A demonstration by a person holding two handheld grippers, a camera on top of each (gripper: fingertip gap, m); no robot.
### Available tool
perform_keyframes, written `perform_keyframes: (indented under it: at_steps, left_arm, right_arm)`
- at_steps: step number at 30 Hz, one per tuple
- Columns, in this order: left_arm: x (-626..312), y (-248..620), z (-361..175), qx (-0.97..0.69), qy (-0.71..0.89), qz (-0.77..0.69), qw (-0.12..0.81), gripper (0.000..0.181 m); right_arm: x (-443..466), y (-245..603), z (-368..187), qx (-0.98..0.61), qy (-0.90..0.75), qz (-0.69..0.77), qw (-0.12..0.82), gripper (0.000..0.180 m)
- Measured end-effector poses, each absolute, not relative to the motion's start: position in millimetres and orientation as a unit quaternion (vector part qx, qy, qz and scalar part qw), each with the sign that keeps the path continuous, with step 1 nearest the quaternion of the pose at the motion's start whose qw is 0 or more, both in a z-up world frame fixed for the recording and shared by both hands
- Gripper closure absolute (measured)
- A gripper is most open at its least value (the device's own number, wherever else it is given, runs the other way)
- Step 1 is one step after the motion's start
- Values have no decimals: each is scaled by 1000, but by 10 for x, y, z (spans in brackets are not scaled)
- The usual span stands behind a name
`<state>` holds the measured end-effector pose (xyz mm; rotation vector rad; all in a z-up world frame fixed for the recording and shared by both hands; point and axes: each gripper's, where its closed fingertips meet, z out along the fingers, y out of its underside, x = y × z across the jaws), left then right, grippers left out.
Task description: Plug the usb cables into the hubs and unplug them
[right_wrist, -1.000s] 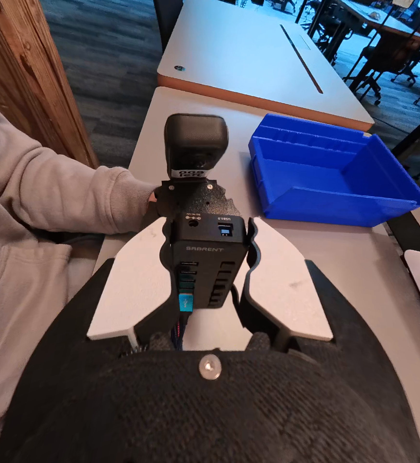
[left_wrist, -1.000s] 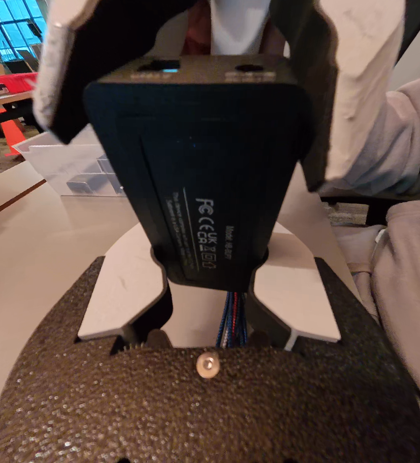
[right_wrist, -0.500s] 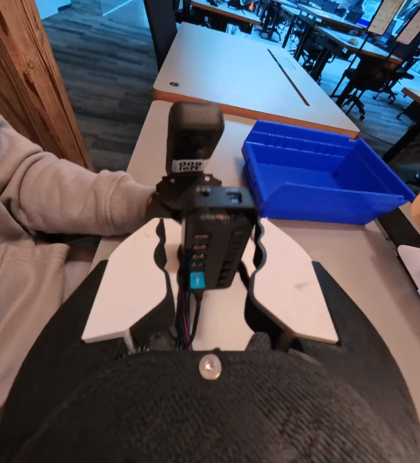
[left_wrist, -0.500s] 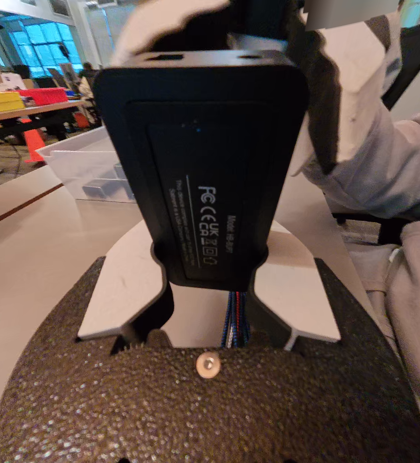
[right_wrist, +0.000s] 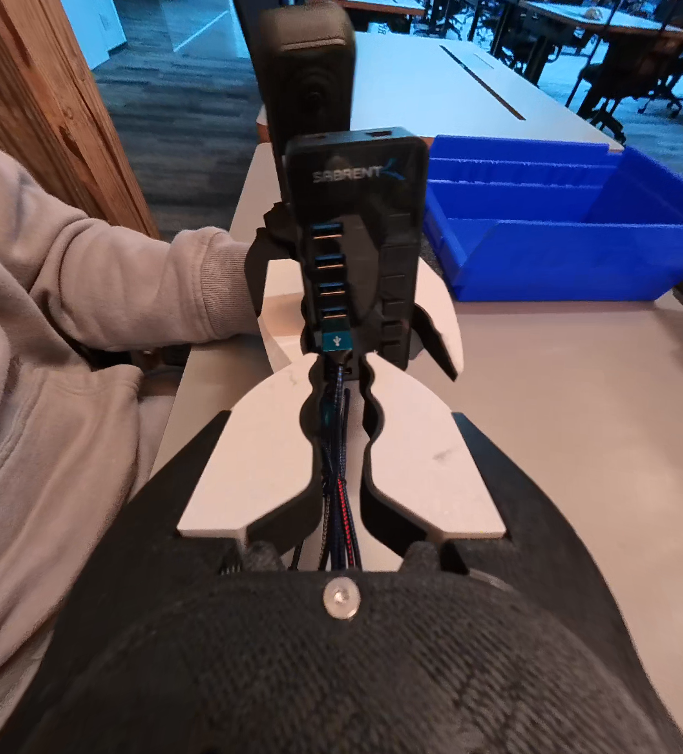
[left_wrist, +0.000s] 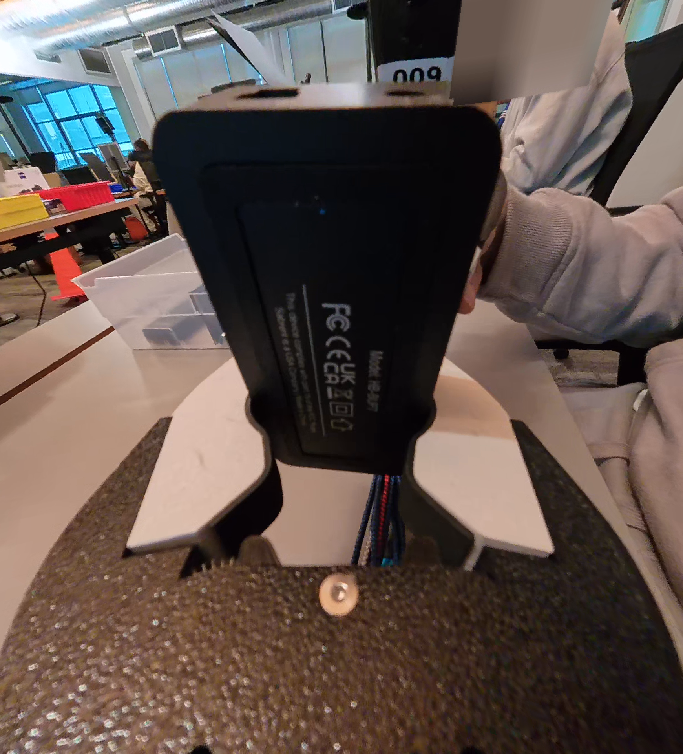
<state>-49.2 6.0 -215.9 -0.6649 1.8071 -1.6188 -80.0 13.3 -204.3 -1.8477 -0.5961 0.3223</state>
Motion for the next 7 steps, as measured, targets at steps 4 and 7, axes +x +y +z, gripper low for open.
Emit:
perform_keyframes:
  at_steps: [4, 7]
  left_arm:
    - [-502, 63, -2140, -250, 678, -621, 305, 109]
    - [-500, 68, -2137, -251, 678, -620, 306, 109]
  right_arm:
    - [-820, 137, -2014, -771, -254, 128, 569, 166]
    - [-809, 140, -2012, -765, -245, 132, 580, 165]
